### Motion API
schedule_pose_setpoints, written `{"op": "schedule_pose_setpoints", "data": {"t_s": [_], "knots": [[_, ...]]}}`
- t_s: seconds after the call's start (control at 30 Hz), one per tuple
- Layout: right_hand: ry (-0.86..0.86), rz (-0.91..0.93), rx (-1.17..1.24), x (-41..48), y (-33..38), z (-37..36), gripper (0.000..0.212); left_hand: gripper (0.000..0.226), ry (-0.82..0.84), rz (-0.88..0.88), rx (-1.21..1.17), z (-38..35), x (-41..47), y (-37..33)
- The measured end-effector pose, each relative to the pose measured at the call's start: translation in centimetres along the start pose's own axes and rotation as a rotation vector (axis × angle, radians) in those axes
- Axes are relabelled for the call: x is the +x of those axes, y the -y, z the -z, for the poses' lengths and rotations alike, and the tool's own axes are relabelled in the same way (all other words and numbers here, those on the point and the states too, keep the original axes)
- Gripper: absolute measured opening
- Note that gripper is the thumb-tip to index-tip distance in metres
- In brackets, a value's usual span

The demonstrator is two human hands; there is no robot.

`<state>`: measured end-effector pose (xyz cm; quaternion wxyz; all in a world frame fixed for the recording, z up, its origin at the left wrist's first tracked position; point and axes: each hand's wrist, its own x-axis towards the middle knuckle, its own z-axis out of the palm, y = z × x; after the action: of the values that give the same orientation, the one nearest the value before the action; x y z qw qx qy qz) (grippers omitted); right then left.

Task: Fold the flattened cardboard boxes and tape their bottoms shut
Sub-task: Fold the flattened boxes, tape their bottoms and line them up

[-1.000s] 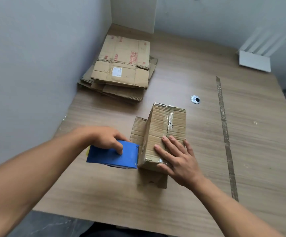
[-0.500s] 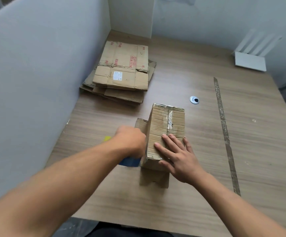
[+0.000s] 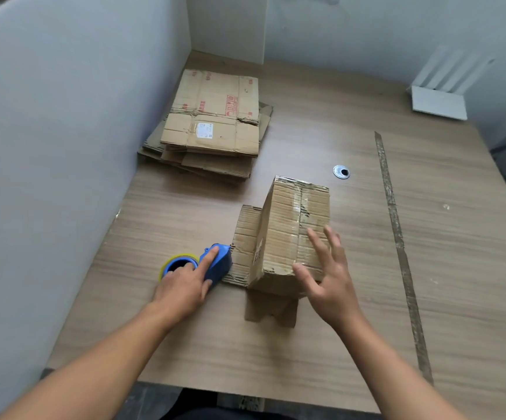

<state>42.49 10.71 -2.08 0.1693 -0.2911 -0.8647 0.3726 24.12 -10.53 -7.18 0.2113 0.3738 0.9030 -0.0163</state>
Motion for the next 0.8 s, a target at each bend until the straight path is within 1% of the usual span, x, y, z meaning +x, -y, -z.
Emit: {"op": "schedule_pose_setpoints", "data": {"t_s": [0.07, 0.1, 0.13, 0.17, 0.2, 0.23, 0.27, 0.3, 0.33, 0.37, 0.4, 0.43, 0.6, 0.7, 0.8], "knots": [[-0.029, -0.112, 0.096, -0.7, -0.5, 0.4, 0.065, 0.07, 0.009, 0.039, 0.021, -0.4, -0.3, -0.5], [-0.038, -0.157, 0.163, -1.0, -1.0, 0.5, 0.065, 0.068, -0.031, 0.07, 0.063, -0.3, -0.5, -0.8], [-0.039, -0.199, 0.253, -1.3, -1.4, 0.4, 0.064, 0.063, -0.145, 0.074, 0.057, -0.3, -0.6, -1.1], [-0.031, -0.245, 0.354, -1.6, -1.8, 0.3, 0.061, 0.058, -0.308, 0.041, -0.013, -0.2, -0.6, -1.4], [-0.013, -0.287, 0.435, -1.7, -2.2, 0.1, 0.06, 0.056, -0.452, -0.04, -0.144, 0.0, -0.5, -1.8], [0.005, -0.311, 0.487, -1.9, -2.5, -0.2, 0.06, 0.057, -0.515, -0.138, -0.328, 0.3, -0.4, -2.4], [0.023, -0.321, 0.512, -2.0, -2.6, -0.4, 0.06, 0.057, -0.45, -0.223, -0.558, 0.8, -0.3, -3.1], [0.035, -0.321, 0.529, -2.1, -2.6, -0.6, 0.061, 0.057, -0.33, -0.294, -0.767, 1.2, -0.1, -4.0], [0.038, -0.319, 0.545, -2.1, -2.4, -0.7, 0.062, 0.056, -0.194, -0.345, -0.918, 1.6, 0.0, -4.8], [0.042, -0.321, 0.557, -2.1, -2.4, -0.6, 0.062, 0.057, -0.102, -0.376, -1.0, 1.9, 0.2, -5.6], [0.047, -0.326, 0.561, -2.0, -2.5, -0.6, 0.062, 0.06, -0.062, -0.4, -1.01, 1.8, 0.5, -6.2], [0.053, -0.329, 0.564, -2.0, -2.7, -0.4, 0.062, 0.061, -0.061, -0.421, -0.981, 1.6, 0.8, -6.7], [0.116, -0.325, 0.563, -2.1, -3.6, 0.6, 0.064, 0.056, -0.22, -0.424, -0.824, 0.6, 2.3, -7.1], [0.163, -0.317, 0.555, -1.9, -3.3, 0.7, 0.071, 0.062, -0.292, -0.429, -0.765, 0.0, 3.0, -7.0], [0.15, -0.319, 0.486, -1.9, -3.4, 0.5, 0.08, 0.074, -0.318, -0.432, -0.706, -0.2, 3.4, -7.1]]}}
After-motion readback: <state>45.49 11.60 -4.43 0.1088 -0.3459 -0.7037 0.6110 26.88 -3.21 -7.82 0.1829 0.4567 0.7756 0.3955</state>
